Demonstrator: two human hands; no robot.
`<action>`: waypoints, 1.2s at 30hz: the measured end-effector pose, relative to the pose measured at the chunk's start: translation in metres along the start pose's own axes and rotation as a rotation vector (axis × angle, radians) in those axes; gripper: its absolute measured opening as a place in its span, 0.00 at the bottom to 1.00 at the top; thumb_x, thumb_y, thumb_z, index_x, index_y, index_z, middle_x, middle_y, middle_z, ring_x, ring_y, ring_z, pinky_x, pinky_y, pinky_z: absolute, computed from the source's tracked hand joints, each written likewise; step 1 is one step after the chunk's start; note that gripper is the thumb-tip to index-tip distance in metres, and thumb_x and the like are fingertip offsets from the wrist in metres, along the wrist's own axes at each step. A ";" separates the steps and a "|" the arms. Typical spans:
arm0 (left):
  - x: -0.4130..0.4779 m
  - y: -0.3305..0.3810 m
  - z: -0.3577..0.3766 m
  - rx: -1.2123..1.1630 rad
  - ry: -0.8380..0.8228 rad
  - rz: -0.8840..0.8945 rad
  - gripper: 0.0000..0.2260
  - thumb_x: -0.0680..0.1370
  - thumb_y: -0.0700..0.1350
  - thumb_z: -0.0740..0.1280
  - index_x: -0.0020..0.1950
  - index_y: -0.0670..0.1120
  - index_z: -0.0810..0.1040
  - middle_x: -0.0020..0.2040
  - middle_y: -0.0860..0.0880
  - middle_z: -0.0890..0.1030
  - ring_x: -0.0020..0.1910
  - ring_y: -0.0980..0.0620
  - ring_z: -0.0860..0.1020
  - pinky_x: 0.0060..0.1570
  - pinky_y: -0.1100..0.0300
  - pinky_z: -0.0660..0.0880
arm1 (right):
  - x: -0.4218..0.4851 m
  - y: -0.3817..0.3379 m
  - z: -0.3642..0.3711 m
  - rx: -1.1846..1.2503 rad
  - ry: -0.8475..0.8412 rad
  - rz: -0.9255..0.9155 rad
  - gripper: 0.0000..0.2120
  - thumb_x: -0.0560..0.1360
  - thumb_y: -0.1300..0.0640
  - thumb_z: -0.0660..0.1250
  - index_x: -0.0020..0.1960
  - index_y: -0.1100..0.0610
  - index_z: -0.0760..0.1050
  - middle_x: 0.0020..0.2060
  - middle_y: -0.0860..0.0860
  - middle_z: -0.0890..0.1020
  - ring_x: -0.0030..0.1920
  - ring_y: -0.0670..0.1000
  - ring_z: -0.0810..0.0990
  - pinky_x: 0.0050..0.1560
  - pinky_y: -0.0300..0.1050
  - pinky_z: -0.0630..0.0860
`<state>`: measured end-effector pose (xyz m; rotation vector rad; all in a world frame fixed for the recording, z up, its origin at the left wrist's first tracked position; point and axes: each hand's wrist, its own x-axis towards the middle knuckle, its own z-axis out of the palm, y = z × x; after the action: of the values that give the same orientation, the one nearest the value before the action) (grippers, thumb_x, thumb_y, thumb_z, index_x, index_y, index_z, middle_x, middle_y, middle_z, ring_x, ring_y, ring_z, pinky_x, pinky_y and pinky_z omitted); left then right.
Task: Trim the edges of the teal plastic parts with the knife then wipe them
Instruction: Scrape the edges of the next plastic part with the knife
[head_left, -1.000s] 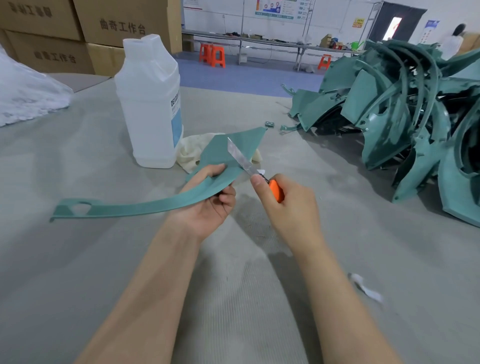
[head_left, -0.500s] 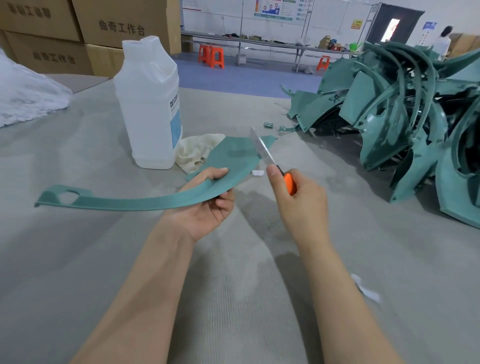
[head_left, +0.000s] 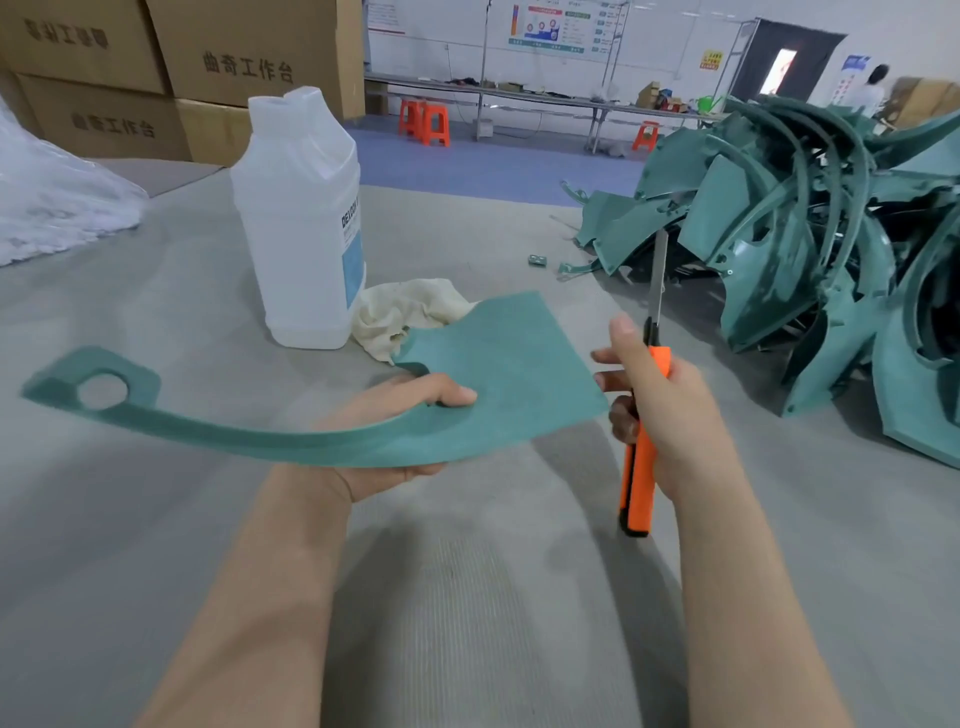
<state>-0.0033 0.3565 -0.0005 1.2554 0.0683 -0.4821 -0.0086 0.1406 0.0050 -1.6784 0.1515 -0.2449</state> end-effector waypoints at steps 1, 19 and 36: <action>-0.001 0.000 0.001 0.085 0.019 -0.025 0.04 0.70 0.36 0.67 0.42 0.44 0.80 0.25 0.50 0.76 0.19 0.55 0.72 0.16 0.68 0.63 | -0.001 -0.002 0.000 0.075 -0.120 0.067 0.17 0.71 0.42 0.70 0.41 0.57 0.79 0.29 0.50 0.79 0.28 0.50 0.67 0.27 0.39 0.64; 0.014 -0.028 0.056 -0.470 0.070 0.207 0.03 0.76 0.45 0.68 0.48 0.50 0.81 0.42 0.51 0.84 0.36 0.55 0.79 0.32 0.64 0.74 | -0.009 -0.002 0.034 0.273 -0.145 0.089 0.10 0.77 0.54 0.68 0.45 0.60 0.73 0.27 0.53 0.70 0.21 0.46 0.64 0.23 0.38 0.62; 0.010 -0.010 0.038 -0.991 0.066 0.227 0.09 0.67 0.41 0.67 0.45 0.41 0.75 0.26 0.51 0.74 0.23 0.59 0.71 0.25 0.70 0.70 | -0.026 0.020 0.052 -0.443 -0.051 -0.585 0.27 0.72 0.32 0.55 0.32 0.57 0.65 0.22 0.47 0.63 0.26 0.48 0.63 0.30 0.45 0.63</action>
<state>-0.0062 0.3158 -0.0008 0.2959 0.1917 -0.1540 -0.0203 0.1946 -0.0224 -2.1413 -0.3566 -0.6413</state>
